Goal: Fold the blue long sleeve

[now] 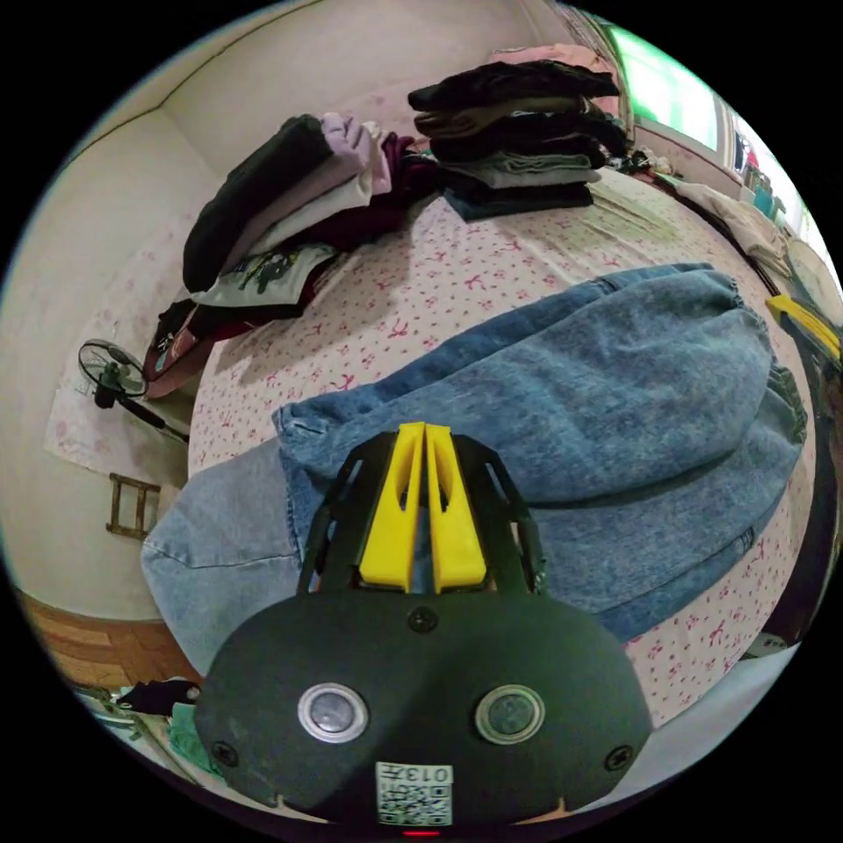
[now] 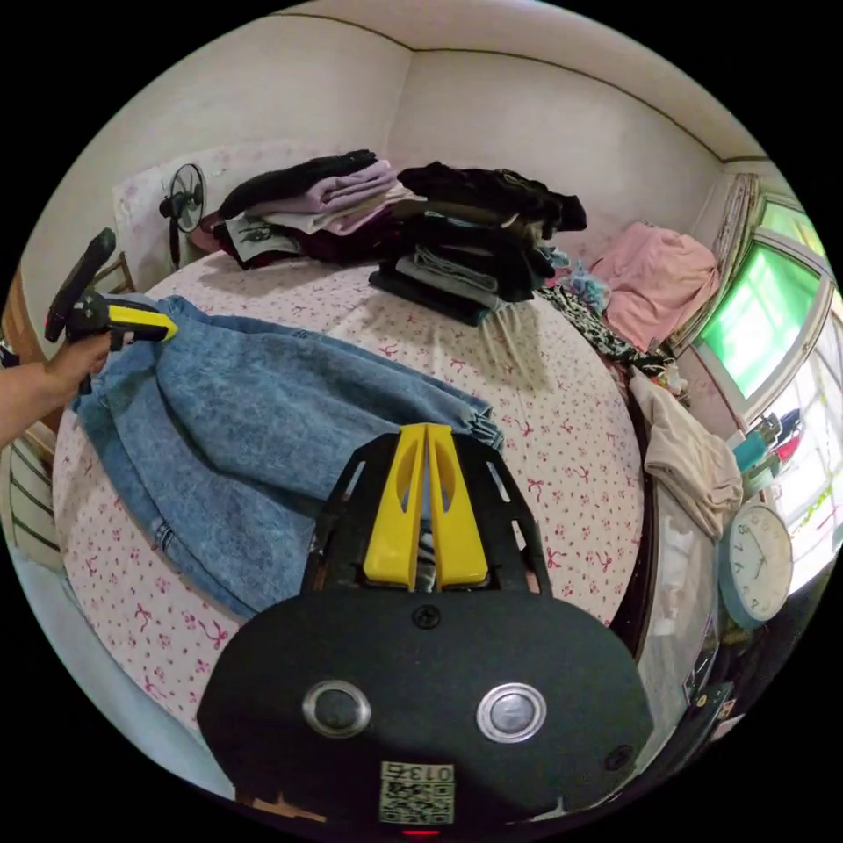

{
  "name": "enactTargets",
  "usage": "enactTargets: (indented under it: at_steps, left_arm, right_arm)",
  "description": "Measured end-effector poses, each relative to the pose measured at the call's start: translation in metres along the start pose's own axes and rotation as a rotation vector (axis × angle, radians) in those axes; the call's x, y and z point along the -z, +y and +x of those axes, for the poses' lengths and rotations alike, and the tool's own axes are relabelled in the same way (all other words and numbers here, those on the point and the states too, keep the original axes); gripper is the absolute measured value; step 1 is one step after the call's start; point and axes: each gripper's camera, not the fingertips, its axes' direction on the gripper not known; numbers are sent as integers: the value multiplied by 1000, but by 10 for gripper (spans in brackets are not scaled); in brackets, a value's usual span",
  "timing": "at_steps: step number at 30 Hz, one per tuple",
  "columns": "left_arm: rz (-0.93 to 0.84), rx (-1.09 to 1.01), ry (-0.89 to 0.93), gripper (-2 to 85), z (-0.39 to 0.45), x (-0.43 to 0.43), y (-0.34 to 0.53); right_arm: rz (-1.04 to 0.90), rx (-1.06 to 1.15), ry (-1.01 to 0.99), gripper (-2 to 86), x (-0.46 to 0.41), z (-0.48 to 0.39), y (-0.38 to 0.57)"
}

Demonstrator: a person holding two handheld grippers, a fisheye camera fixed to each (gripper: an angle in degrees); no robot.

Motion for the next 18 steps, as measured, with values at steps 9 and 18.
enactTargets:
  at_steps: [9, 18]
  left_arm:
    - [95, 8, 207, 0, -65, 4, 66]
    - [313, 282, -194, 85, -172, 91, 236]
  right_arm:
    - [-173, 43, 26, 0, -40, -84, -64]
    - [62, 282, -456, 16, -32, -257, -221]
